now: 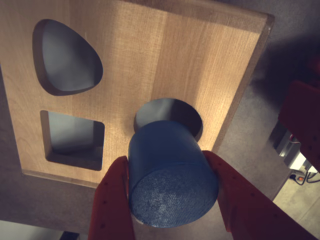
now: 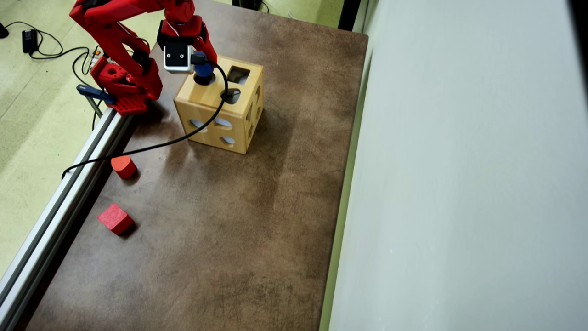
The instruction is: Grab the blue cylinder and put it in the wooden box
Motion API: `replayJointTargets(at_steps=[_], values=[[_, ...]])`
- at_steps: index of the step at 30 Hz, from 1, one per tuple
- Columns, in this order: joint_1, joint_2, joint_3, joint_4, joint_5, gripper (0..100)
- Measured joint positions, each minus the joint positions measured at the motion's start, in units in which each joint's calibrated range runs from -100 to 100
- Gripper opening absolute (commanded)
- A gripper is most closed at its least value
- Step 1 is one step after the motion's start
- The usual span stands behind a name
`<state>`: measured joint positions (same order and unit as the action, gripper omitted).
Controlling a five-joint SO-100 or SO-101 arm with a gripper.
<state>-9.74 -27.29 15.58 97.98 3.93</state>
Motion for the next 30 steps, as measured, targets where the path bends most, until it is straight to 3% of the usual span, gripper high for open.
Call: replayJointTargets(at_steps=[30], values=[[3.67, 3.47, 1.63, 0.0, 0.1, 4]])
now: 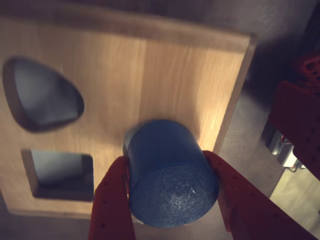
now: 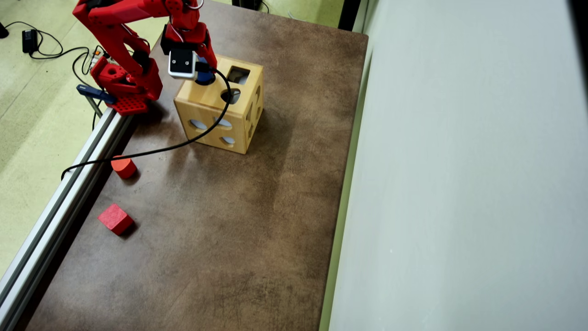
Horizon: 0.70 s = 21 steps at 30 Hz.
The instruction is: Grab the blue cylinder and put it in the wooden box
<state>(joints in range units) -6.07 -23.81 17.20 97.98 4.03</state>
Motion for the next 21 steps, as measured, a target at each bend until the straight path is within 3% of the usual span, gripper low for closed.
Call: replayJointTargets(at_steps=[21], values=[[-0.14, 0.0, 0.0, 0.0, 0.63, 4]])
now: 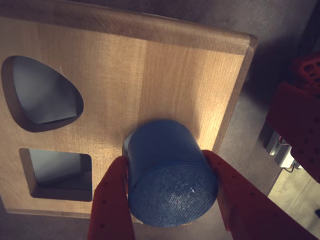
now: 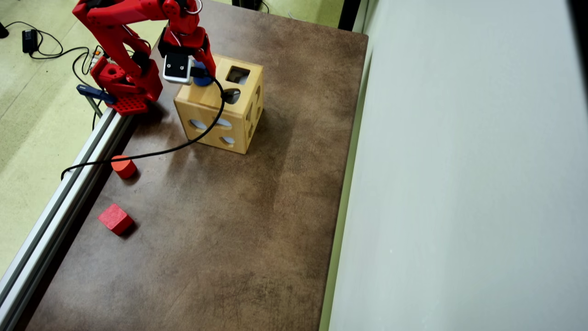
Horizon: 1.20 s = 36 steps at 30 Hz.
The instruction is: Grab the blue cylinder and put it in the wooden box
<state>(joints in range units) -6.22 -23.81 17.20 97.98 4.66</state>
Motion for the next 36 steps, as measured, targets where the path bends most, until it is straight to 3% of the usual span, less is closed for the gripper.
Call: replayJointTargets(at_steps=[19, 28, 36], values=[[-2.23, 0.0, 0.0, 0.0, 0.0, 5], [-2.23, 0.0, 0.0, 0.0, 0.0, 29], [-2.23, 0.0, 0.0, 0.0, 0.0, 31]])
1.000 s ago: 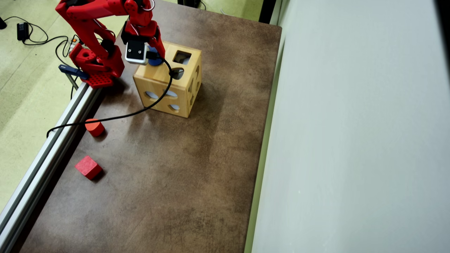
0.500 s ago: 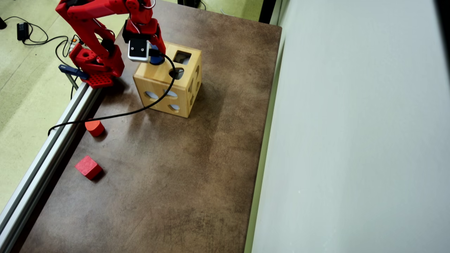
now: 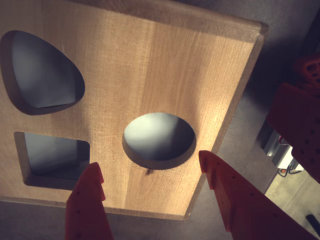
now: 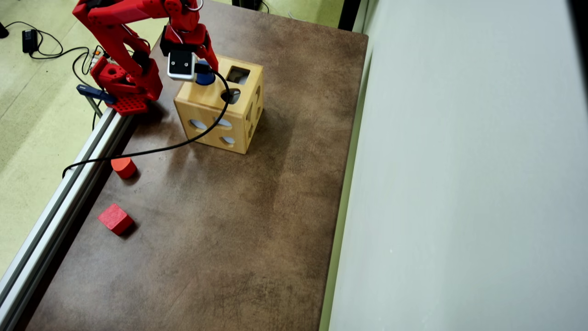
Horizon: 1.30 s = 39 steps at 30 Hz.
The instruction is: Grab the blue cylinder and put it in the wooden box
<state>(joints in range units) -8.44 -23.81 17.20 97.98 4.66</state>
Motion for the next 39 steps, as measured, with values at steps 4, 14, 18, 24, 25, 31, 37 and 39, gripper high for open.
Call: replayJointTargets(at_steps=[4, 14, 18, 24, 25, 31, 37, 39], values=[[0.0, 0.0, 0.0, 0.0, 0.0, 31], [0.36, -1.86, 0.0, 0.0, -0.1, 9], [2.3, -9.66, 0.0, 0.0, -0.1, 1], [10.64, -22.29, 0.0, 0.0, -0.1, 3], [11.93, -24.58, 0.0, 0.0, -0.1, 3], [14.8, -38.22, 0.0, 0.0, -0.1, 3], [14.8, -48.22, -0.09, 0.0, -0.1, 3], [14.8, -51.61, -0.09, 0.0, -0.1, 3]])
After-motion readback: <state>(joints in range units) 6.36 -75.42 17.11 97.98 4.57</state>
